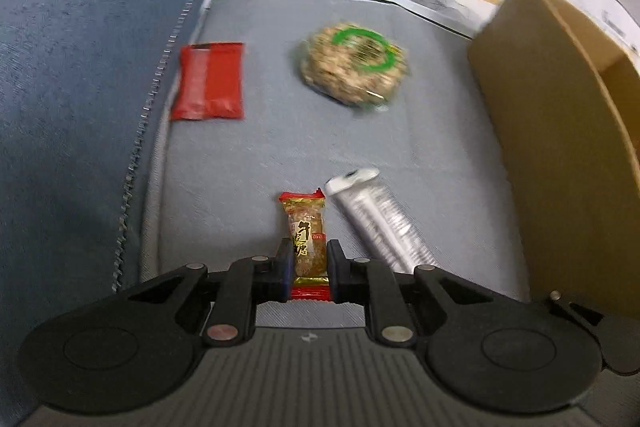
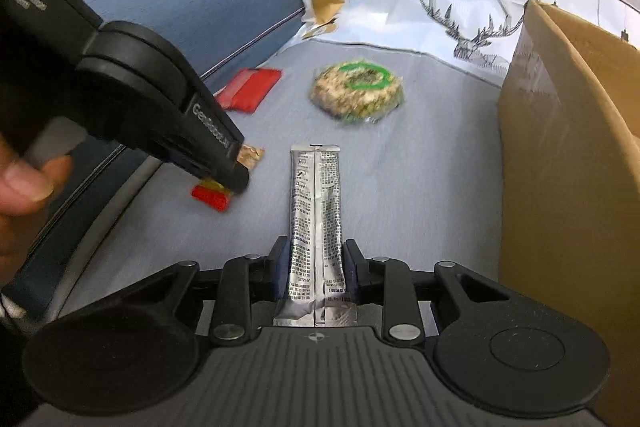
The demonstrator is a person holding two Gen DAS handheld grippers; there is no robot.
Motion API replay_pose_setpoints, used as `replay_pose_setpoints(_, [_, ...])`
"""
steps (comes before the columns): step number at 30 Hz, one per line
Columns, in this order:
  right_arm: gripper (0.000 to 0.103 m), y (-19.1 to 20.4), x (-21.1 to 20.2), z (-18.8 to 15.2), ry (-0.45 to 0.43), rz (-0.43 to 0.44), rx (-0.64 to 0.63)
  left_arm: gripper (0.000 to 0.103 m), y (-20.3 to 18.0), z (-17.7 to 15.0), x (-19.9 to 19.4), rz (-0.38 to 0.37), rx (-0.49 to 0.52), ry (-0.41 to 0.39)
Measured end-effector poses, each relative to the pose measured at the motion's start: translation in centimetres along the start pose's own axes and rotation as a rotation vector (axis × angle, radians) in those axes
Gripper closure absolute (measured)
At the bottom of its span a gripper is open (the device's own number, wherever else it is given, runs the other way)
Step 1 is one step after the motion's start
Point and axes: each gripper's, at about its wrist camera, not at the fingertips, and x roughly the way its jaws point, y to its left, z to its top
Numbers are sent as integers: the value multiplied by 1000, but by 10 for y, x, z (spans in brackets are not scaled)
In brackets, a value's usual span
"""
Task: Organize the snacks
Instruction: 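Grasp the silver stick pack with right tool while left tool grasps the yellow candy, then lift the silver stick with right tool while left tool lifts the yellow candy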
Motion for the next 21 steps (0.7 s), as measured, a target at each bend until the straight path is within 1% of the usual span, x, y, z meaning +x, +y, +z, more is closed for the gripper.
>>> replay_pose_setpoints(2, [73,1,-8,-6,17,14,8,85,-4,-4,4,-12,27,30])
replay_pose_setpoints(5, [72,5,-18,-13,36,21,5,84,-11,-8,7,2,75,54])
replay_pose_setpoints(7, [71,6,-21,-17,41,28,4,84,-11,-6,8,3,77,56])
replay_pose_setpoints(8, [68,6,-21,-18,40,34,6,84,-11,-5,9,4,75,55])
replay_pose_setpoints(10, [68,5,-18,-18,38,30,8,83,-11,-5,11,8,74,54])
replay_pose_setpoints(15, [68,0,-8,-19,39,37,36,76,-15,-2,14,14,88,51])
replay_pose_setpoints(21, [66,1,-1,-17,29,39,24,76,-16,-1,14,16,94,48])
